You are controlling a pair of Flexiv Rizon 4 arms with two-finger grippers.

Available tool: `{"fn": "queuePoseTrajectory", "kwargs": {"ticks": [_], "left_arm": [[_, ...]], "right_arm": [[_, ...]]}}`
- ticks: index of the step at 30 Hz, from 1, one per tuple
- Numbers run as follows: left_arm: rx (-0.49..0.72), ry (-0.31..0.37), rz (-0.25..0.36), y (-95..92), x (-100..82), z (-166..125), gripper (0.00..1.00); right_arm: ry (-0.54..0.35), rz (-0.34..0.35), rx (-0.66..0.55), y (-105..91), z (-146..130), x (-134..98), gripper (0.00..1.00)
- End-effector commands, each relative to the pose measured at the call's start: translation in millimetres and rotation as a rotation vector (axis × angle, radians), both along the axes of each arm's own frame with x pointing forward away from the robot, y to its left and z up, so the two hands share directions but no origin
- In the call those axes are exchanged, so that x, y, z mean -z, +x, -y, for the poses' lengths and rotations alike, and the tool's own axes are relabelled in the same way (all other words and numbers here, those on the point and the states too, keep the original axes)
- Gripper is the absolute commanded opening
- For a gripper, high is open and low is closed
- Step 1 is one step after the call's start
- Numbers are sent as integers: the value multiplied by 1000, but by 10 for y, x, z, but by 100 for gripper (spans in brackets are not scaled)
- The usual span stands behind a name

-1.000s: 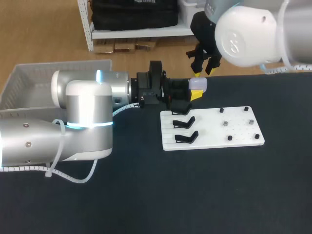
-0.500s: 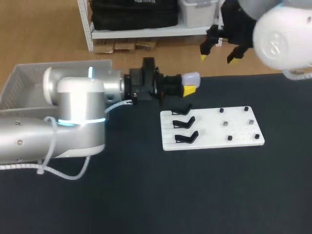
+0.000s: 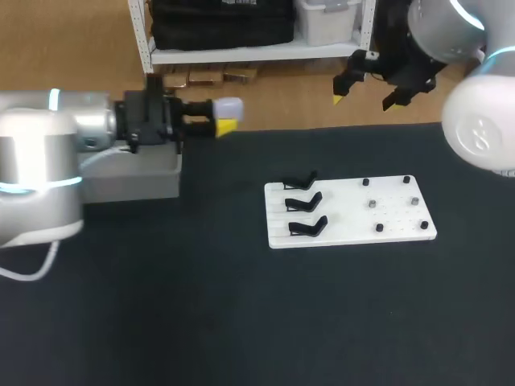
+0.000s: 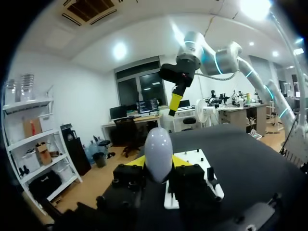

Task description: Pick up each earbud case from the left stands, insert the matching earbuds, close the lid, and place the case in the box.

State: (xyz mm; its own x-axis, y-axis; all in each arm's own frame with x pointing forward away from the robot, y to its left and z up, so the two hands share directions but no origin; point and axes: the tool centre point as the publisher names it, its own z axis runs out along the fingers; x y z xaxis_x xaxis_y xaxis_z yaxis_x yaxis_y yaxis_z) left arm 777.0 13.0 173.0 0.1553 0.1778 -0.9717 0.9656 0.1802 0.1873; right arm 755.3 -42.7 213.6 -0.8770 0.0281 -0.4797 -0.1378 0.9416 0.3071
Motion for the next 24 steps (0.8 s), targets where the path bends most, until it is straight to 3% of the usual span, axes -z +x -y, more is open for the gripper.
{"fn": "queuePoseTrajectory", "kwargs": {"ticks": [1,9,11,19,20,21,22,24], "left_arm": [[-66,-8,17,-142,0,-755,0],[-223,46,-15,82,293,-1475,0],[-244,55,-8,128,340,-1578,0],[-348,84,-82,365,616,-1911,0],[-355,92,-93,396,639,-1944,38],[-360,95,-105,419,656,-1966,92],[-369,96,-119,440,669,-1982,100],[-381,126,-149,463,687,-2008,100]], "right_arm": [[2,35,16,-36,3,7,100],[2,35,16,-36,3,7,100],[2,35,16,-36,3,7,100],[2,35,16,-36,3,7,100],[2,35,16,-36,3,7,100],[2,35,16,-36,3,7,100],[2,35,16,-36,3,7,100],[2,35,16,-36,3,7,100]]}}
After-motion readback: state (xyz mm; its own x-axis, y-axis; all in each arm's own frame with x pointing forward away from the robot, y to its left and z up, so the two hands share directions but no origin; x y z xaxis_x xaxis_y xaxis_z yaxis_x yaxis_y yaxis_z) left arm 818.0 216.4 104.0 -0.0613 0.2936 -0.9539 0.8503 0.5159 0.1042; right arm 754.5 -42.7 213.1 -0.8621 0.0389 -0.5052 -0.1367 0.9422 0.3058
